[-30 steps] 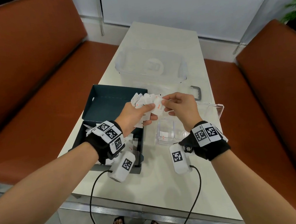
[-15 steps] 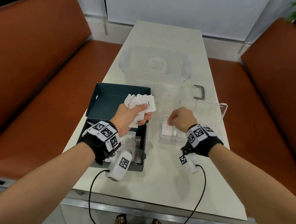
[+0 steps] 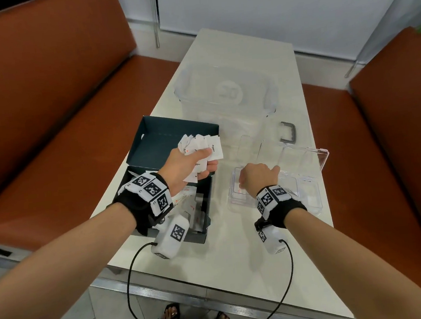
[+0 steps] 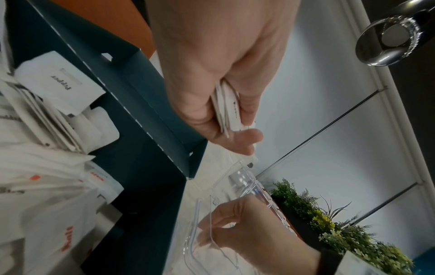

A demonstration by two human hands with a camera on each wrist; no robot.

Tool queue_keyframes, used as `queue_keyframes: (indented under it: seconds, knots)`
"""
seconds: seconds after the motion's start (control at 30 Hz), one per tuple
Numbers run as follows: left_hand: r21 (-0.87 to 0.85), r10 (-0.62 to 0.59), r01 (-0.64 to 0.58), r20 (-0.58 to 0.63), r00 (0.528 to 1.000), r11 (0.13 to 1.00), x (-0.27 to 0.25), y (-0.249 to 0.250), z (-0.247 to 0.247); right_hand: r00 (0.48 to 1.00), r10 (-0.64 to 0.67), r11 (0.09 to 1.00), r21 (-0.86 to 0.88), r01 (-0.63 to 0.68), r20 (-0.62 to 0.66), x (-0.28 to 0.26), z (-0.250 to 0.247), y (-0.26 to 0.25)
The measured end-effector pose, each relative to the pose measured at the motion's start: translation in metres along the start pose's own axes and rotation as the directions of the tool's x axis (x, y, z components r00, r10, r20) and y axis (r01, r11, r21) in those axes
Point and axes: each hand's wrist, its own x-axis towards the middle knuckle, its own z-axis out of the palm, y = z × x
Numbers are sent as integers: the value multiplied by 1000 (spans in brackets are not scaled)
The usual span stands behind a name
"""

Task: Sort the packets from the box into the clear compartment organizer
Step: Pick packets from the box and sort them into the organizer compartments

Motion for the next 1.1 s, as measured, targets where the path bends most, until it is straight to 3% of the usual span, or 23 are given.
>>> queue_keyframes:
  seconds: [0.07,0.23,0.5,0.57,0.63,0.73,0.8,0.9,1.0,1.1]
  knots:
    - [-4,2,-2,8,1000,1000,1,0,0,998,-54,991,-119,56,20,1,2,1]
    - [-3,7,-7,25,1000,1000,2,0,-1,993,-89,975,-198,103,79,3,6,4]
    - [-4,-11,11,30,999,1000,6,0,2,992,-91,982,-158,105,91,1,6,3]
    - [-3,-9,9,42,999,1000,6,0,2,993,-109,983,-145,116,54,-4,2,4]
    - [-9,-7,8,53,999,1000,6,1,2,990,-119,987,-120,110,-74,-13,-9,3]
    - [12,-14,13,56,998,1000,6,1,1,931,-94,981,126,147,-352,-22,-41,2]
    - [28,-17,15,72,997,999,5,0,3,915,-27,857,462,229,-404,-27,-69,0]
    - [66,-19,13,101,995,998,3,0,9,934,-9,616,734,286,-357,-29,-92,-5]
    - [84,-26,13,156,987,996,1,1,15,970,-93,546,803,238,-224,-31,-91,-8]
    - [72,-52,42,144,988,997,1,4,16,972,-52,525,822,222,-229,-30,-88,-3]
